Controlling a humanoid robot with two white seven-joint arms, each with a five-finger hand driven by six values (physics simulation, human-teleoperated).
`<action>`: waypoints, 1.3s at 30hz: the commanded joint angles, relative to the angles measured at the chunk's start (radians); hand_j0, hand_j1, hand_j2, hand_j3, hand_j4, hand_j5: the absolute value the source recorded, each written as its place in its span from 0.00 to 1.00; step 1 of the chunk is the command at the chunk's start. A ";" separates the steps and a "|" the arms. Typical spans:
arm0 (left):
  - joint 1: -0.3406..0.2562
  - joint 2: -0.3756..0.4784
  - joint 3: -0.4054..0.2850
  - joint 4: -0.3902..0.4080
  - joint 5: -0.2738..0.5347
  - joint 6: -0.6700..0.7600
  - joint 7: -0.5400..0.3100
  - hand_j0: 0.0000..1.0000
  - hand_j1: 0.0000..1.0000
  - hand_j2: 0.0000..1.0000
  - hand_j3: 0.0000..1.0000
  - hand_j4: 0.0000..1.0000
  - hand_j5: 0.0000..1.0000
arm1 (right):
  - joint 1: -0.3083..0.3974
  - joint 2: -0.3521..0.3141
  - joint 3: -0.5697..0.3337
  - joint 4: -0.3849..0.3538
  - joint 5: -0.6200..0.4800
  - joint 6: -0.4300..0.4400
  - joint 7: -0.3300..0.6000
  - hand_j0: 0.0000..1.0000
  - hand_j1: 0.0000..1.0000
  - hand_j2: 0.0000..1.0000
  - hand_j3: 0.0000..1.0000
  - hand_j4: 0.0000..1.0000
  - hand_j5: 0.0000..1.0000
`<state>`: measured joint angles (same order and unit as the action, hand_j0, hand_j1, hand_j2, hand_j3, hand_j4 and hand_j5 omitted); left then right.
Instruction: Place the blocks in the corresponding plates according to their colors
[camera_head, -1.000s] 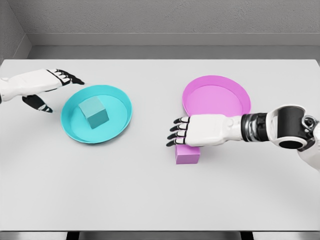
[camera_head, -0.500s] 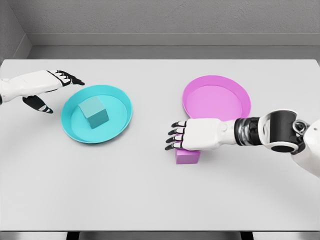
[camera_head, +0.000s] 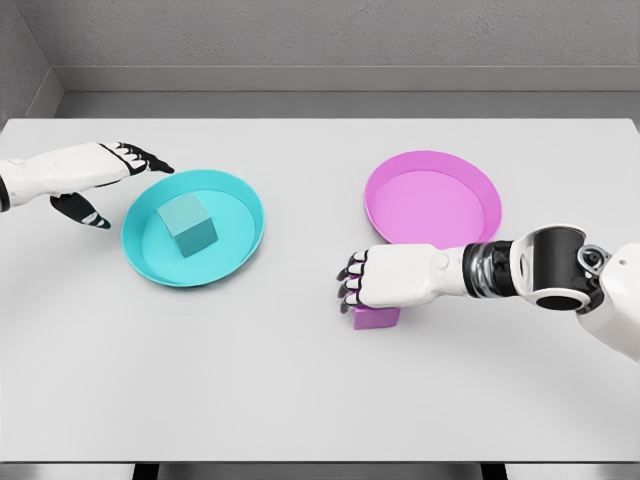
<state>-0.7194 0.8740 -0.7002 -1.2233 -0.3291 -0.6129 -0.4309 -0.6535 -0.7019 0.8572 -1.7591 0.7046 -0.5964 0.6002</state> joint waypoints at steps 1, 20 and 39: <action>0.000 0.000 0.001 0.001 0.005 0.002 0.001 1.00 1.00 1.00 1.00 1.00 1.00 | 0.000 -0.001 0.000 0.001 0.016 -0.014 0.011 0.72 0.72 0.72 0.72 0.72 0.72; 0.000 -0.006 0.001 0.001 0.005 0.002 0.000 1.00 1.00 1.00 1.00 1.00 1.00 | -0.002 0.001 -0.109 0.010 -0.023 -0.014 0.011 0.64 0.64 0.64 0.64 0.64 0.64; 0.002 -0.006 0.001 -0.001 0.005 0.002 0.000 1.00 1.00 1.00 1.00 1.00 1.00 | -0.051 0.064 -0.385 0.352 -0.171 -0.014 0.011 0.75 0.75 0.75 0.75 0.75 0.75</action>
<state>-0.7179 0.8673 -0.7004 -1.2240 -0.3297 -0.6128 -0.4315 -0.7010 -0.6435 0.4932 -1.4291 0.5381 -0.6150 0.6120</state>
